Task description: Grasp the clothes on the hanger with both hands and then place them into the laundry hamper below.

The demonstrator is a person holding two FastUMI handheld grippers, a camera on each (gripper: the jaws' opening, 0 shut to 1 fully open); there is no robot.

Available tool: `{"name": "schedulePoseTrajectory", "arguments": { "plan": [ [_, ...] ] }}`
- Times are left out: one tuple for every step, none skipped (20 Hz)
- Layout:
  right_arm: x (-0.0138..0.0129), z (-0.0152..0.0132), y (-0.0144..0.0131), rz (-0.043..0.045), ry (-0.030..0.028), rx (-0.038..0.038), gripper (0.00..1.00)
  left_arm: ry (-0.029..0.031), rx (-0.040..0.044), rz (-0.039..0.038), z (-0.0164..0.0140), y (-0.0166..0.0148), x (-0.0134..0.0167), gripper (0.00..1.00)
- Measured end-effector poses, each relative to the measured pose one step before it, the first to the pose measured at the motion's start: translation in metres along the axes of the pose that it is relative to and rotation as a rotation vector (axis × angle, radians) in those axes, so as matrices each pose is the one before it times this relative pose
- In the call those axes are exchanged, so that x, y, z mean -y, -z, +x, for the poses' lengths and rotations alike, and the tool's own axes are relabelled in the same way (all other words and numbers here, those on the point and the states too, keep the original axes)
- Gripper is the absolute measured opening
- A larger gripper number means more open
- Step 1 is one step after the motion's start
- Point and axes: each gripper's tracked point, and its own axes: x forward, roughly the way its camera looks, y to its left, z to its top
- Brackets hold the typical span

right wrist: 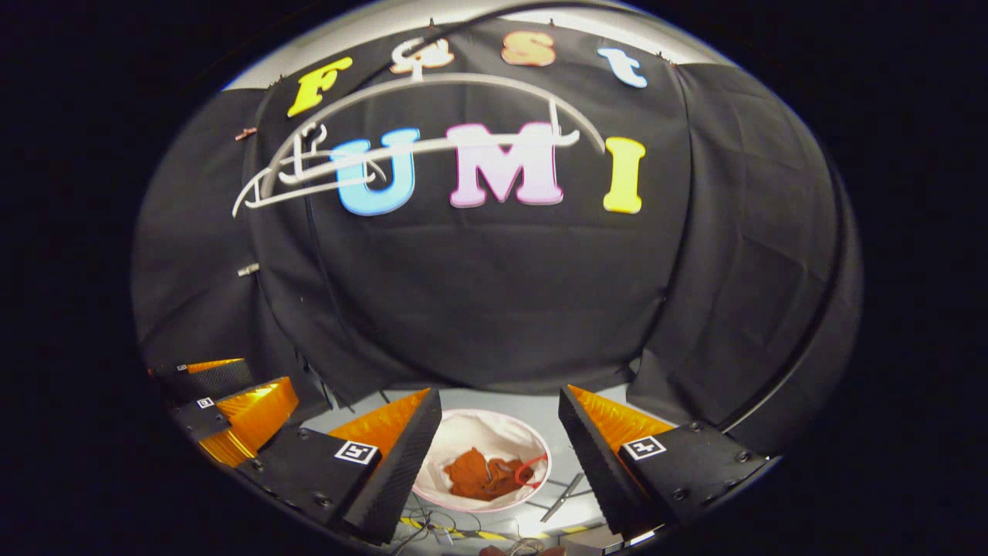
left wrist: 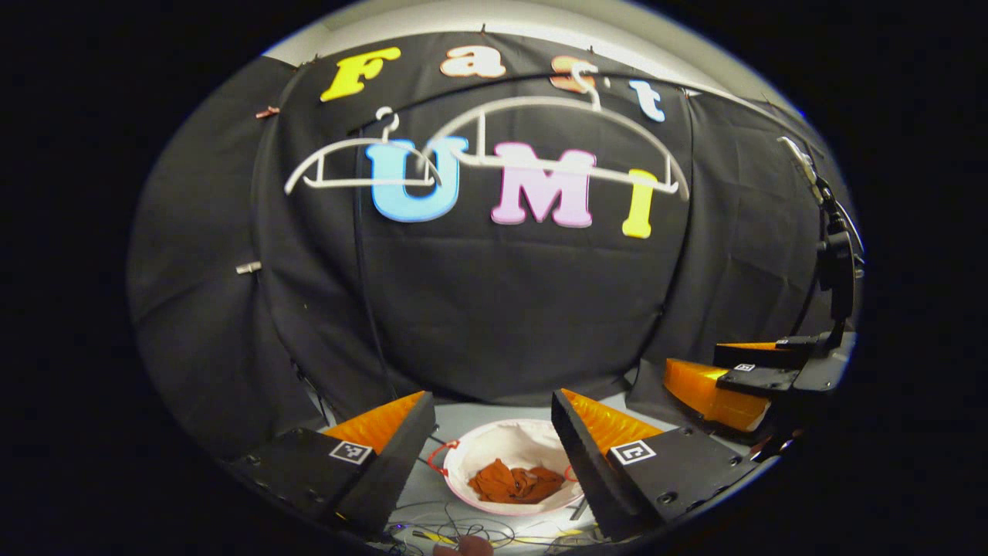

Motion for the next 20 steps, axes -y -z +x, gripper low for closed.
{"name": "schedulePoseTrajectory", "arguments": {
  "plan": [
    [0.00013,-0.00003,-0.01034,-0.00137,0.00116,0.04478,0.99,0.00018,0.0414,-0.00637,-0.01363,-0.01882,-0.00158,0.96],
    [0.00082,0.00112,-0.0102,0.00119,0.00527,0.0453,0.99,-0.002,0.04312,-0.00419,-0.01458,-0.01819,-0.00358,0.96],
    [0.00005,0.00158,-0.00935,0.00016,0.00653,0.04269,0.99,-0.00213,0.039,0.00032,-0.01385,-0.01831,-0.00227,0.96],
    [0.00123,0.0023,-0.00704,-0.00272,0.00828,0.03784,0.99,-0.0058,0.03606,0.00425,-0.01157,-0.01482,0.00018,0.96],
    [0.00067,0.00075,-0.00822,-0.00263,0.00471,0.03145,0.99,-0.00493,0.02816,0.00462,-0.00954,-0.01735,-0.00112,0.96],
    [0.0002,0.00046,-0.00495,-0.00418,0.00695,0.02713,0.99,-0.0015,0.02358,0.00259,-0.01068,-0.01488,0.00039,0.99],
    [0.00069,-0.0006,-0.00713,-0.00474,0.00129,0.02639,0.99,0.00317,0.03226,0.00225,-0.01158,-0.01464,0.0004,0.96],
    [0.00026,-0.0008,-0.00718,0.00091,-0.00079,0.01789,1.0,0.00693,0.03113,0.00231,-0.01028,-0.01398,0.00068,0.93],
    [-0.00081,-0.0023,-0.00522,-0.00222,-0.00684,0.0119,0.98,0.00519,0.02964,0.00123,-0.00637,-0.01424,0.00074,0.95],
    [-0.00005,-0.00007,-0.00459,-0.00085,-0.00542,0.01867,0.98,0.0026,0.0299,0.00304,-0.00744,-0.01311,0.00257,0.94],
    [-0.0016,0.00001,-0.00299,-0.00495,-0.00894,0.00777,0.99,-0.00093,0.02611,0.00574,-0.00848,-0.01305,0.00239,0.94],
    [-0.00067,0.00004,-0.00413,-0.00037,-0.00857,0.01524,0.98,0.00005,0.01432,0.00846,-0.00924,-0.00694,0.00454,0.93],
    [-0.00147,-0.00145,-0.00336,-0.00307,-0.00911,0.01171,0.94,-0.0049,0.00104,0.00792,0.00101,0.0015,-0.00152,0.93],
    [-0.0003,-0.00032,-0.00357,-0.00793,-0.00905,0.01689,1.0,-0.00762,-0.00219,0.00254,0.00414,0.00419,-0.00103,0.93],
    [0.00193,-0.00025,-0.00431,-0.01232,-0.00457,0.01664,0.94,-0.00493,0.00401,0.00031,0.00083,0.00013,-0.00004,0.93],
    [0.0019,-0.00055,-0.00474,-0.0097,-0.00787,0.02151,1.0,-0.0058,0.01141,-0.00155,0.00046,-0.0011,-0.00058,0.94],
    [0.00147,0.00223,-0.00471,-0.0068,-0.00019,0.01654,0.98,0.00195,0.01218,0.0031,-0.00012,-0.0023,0.00071,0.94],
    [0.00029,0.00205,-0.00295,0.0002,-0.00489,0.00951,0.97,-0.00609,0.00569,0.00515,-0.00133,-0.00204,-0.00178,0.95],
    [-0.00156,-0.00271,-0.00436,0.00706,-0.00706,0.01157,0.97,-0.00244,0.01048,0.00247,0.00069,-0.00227,0.00006,0.95],
    [-0.00124,0.00088,-0.00257,0.01143,-0.00665,0.01121,0.97,0.00001,0.0095,-0.00242,0.00068,-0.00214,0.00082,0.98]
  ]
}}
